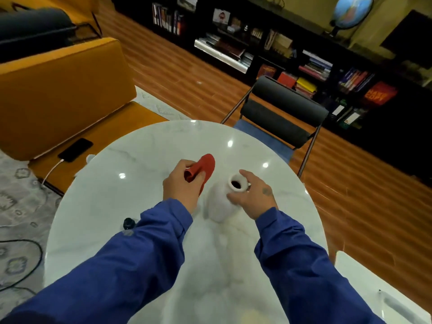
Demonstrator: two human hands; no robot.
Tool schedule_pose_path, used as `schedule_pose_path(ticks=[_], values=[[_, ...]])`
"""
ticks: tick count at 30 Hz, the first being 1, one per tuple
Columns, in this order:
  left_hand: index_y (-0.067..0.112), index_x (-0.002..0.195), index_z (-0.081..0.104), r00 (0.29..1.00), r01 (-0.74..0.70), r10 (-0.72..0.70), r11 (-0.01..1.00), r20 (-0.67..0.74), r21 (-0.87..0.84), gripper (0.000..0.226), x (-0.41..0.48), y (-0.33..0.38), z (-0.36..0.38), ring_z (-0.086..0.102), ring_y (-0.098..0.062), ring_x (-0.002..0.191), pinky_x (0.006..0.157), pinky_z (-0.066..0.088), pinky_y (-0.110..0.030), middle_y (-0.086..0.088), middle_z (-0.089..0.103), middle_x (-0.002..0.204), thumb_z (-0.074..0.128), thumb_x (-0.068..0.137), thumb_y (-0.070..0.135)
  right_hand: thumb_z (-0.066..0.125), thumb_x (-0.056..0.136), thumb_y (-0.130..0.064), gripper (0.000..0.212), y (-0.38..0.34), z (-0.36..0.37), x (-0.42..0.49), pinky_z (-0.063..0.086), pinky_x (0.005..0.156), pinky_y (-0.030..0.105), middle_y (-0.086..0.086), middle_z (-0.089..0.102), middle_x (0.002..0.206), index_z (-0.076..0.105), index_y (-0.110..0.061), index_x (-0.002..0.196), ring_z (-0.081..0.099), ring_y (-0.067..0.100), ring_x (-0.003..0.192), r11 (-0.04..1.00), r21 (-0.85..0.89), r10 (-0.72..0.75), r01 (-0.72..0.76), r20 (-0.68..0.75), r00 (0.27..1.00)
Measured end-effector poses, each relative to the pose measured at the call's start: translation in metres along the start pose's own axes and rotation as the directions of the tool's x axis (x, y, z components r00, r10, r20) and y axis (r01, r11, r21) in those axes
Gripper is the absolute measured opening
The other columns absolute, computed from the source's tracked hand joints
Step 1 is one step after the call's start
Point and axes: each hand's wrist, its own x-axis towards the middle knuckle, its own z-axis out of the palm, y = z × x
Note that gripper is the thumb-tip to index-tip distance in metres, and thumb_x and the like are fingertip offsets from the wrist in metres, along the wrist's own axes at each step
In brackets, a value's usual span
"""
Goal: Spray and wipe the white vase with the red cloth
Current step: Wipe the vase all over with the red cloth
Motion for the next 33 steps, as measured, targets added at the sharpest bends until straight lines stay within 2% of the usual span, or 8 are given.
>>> schedule_pose_path(ticks=[5, 9, 13, 18, 23, 27, 30, 33], values=[[0.053, 0.105, 0.064, 0.971, -0.023, 0.038, 0.997, 0.235, -0.068, 0.02, -0.024, -0.02, 0.036, 0.065, 0.002, 0.078, 0.071, 0.052, -0.007, 0.02, 0.07, 0.088, 0.059, 0.086, 0.049, 0.078, 0.074, -0.018, 0.044, 0.01, -0.004, 0.003, 0.039, 0.06, 0.006, -0.02, 0.06, 0.089, 0.06, -0.031, 0.112, 0.057, 0.001, 0.082, 0.995, 0.047, -0.091, 0.092, -0.035, 0.995], [0.06, 0.083, 0.065, 0.975, 0.065, -0.045, 0.994, 0.216, -0.083, 0.015, -0.013, -0.03, 0.04, 0.063, 0.006, 0.066, 0.052, 0.043, 0.002, 0.018, 0.068, 0.078, 0.051, 0.079, 0.062, 0.08, 0.074, -0.021, 0.042, 0.018, -0.009, 0.009, 0.039, 0.061, 0.007, -0.011, 0.064, 0.096, 0.061, -0.03, 0.111, 0.055, -0.004, 0.083, 0.992, 0.065, -0.112, 0.112, 0.004, 0.994], [0.045, 0.081, 0.072, 0.964, 0.14, -0.122, 0.988, 0.234, -0.061, 0.028, 0.002, -0.032, 0.045, 0.067, -0.01, 0.085, 0.069, 0.05, -0.013, 0.012, 0.073, 0.084, 0.056, 0.076, 0.068, 0.081, 0.073, -0.025, 0.043, 0.022, -0.011, 0.017, 0.037, 0.063, 0.007, -0.01, 0.064, 0.099, 0.062, -0.027, 0.112, 0.056, 0.002, 0.086, 0.991, 0.031, -0.133, 0.132, 0.028, 0.991], [0.057, 0.092, 0.067, 0.97, -0.017, 0.04, 0.995, 0.241, -0.097, 0.027, -0.01, -0.032, 0.052, 0.059, 0.02, 0.09, 0.081, 0.049, -0.002, 0.043, 0.063, 0.089, 0.061, 0.087, 0.031, 0.082, 0.071, -0.029, 0.042, 0.028, -0.013, 0.023, 0.037, 0.067, 0.011, -0.008, 0.065, 0.104, 0.064, -0.029, 0.109, 0.057, 0.009, 0.098, 0.99, 0.033, -0.141, 0.139, 0.07, 0.987], [0.036, 0.083, 0.073, 0.954, 0.197, -0.19, 0.98, 0.234, -0.008, 0.035, -0.003, -0.042, 0.049, 0.059, -0.01, 0.065, 0.042, 0.043, -0.002, 0.004, 0.072, 0.085, 0.052, 0.079, 0.063, 0.081, 0.071, -0.03, 0.044, 0.03, -0.013, 0.025, 0.037, 0.065, 0.01, -0.006, 0.065, 0.109, 0.064, -0.029, 0.112, 0.057, 0.01, 0.1, 0.992, 0.04, -0.127, 0.124, 0.086, 0.988], [0.022, 0.079, 0.072, 0.965, 0.175, -0.173, 0.985, 0.195, 0.005, 0.061, -0.006, -0.041, 0.054, 0.052, -0.017, 0.061, 0.063, 0.056, -0.028, -0.003, 0.065, 0.07, 0.053, 0.071, 0.079, 0.081, 0.072, -0.028, 0.044, 0.034, -0.015, 0.023, 0.038, 0.068, 0.011, -0.007, 0.065, 0.11, 0.063, -0.03, 0.112, 0.057, 0.01, 0.102, 0.989, 0.061, -0.141, 0.135, 0.096, 0.985], [0.053, 0.088, 0.071, 0.979, 0.052, -0.032, 0.994, 0.203, -0.096, 0.018, -0.009, -0.035, 0.06, 0.066, 0.0, 0.079, 0.07, 0.057, -0.016, 0.023, 0.07, 0.079, 0.057, 0.081, 0.062, 0.081, 0.072, -0.027, 0.041, 0.036, -0.019, 0.025, 0.038, 0.069, 0.01, -0.008, 0.065, 0.109, 0.063, -0.032, 0.109, 0.057, 0.008, 0.104, 0.988, 0.062, -0.147, 0.141, 0.112, 0.983], [0.053, 0.104, 0.064, 0.97, -0.109, 0.121, 0.991, 0.21, -0.072, 0.033, -0.011, -0.039, 0.064, 0.062, 0.002, 0.103, 0.091, 0.052, -0.02, 0.03, 0.067, 0.102, 0.055, 0.088, 0.026, 0.081, 0.071, -0.028, 0.041, 0.037, -0.019, 0.026, 0.04, 0.071, 0.014, -0.007, 0.065, 0.109, 0.064, -0.032, 0.108, 0.057, 0.009, 0.104, 0.988, 0.046, -0.155, 0.15, 0.118, 0.981]])
